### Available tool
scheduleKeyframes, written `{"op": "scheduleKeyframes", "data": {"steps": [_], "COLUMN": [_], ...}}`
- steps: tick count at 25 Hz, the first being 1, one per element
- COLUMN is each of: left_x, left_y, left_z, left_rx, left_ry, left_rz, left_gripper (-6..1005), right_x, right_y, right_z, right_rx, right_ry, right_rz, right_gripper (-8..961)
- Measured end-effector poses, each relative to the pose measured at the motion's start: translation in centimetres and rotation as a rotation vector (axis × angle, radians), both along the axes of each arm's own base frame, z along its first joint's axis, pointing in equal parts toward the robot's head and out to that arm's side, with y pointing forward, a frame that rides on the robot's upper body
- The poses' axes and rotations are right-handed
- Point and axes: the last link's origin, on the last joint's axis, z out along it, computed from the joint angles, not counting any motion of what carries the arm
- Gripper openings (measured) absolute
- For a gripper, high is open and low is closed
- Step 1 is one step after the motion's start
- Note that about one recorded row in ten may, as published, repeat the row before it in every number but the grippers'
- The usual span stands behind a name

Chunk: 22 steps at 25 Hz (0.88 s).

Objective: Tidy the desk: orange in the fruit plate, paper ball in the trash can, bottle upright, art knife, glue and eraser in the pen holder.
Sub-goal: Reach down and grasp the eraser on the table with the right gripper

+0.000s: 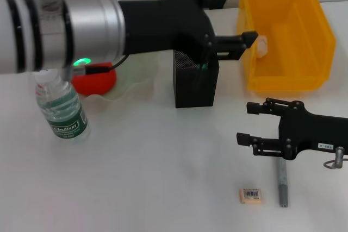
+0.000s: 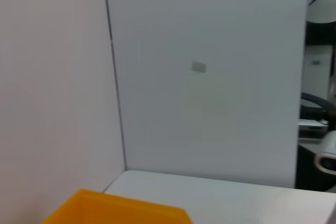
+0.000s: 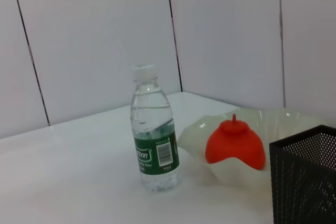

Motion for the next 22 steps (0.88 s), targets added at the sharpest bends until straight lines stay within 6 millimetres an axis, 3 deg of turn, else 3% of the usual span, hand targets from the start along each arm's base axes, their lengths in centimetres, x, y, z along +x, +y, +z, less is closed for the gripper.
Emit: {"op": "scheduleKeyframes", "data": {"steps": [10, 14, 22], "left_x": [-4.7, -7.7, -11.0], "left_y": [-0.3, -0.4, -1.0], "left_z": [2.7, 2.3, 0.1], "left_rx": [-0.116, -0.198, -0.258], "left_ry": [-0.087, -0.139, -0.144], "left_rz": [-0.005, 0.0, -0.016], "left_gripper": [783, 783, 784], "right_x": [0.3, -0.1, -1.2], "right_y": [-0.1, -0.2, 0.1], "right_z": [0.8, 1.7, 3.5], "right_rx": [-0.028, -0.025, -0.055], "right_ry": [-0.037, -0.049, -0.082], "right_rz": [-0.021, -0.019, -0.049], "right_gripper": [766, 766, 766]}}
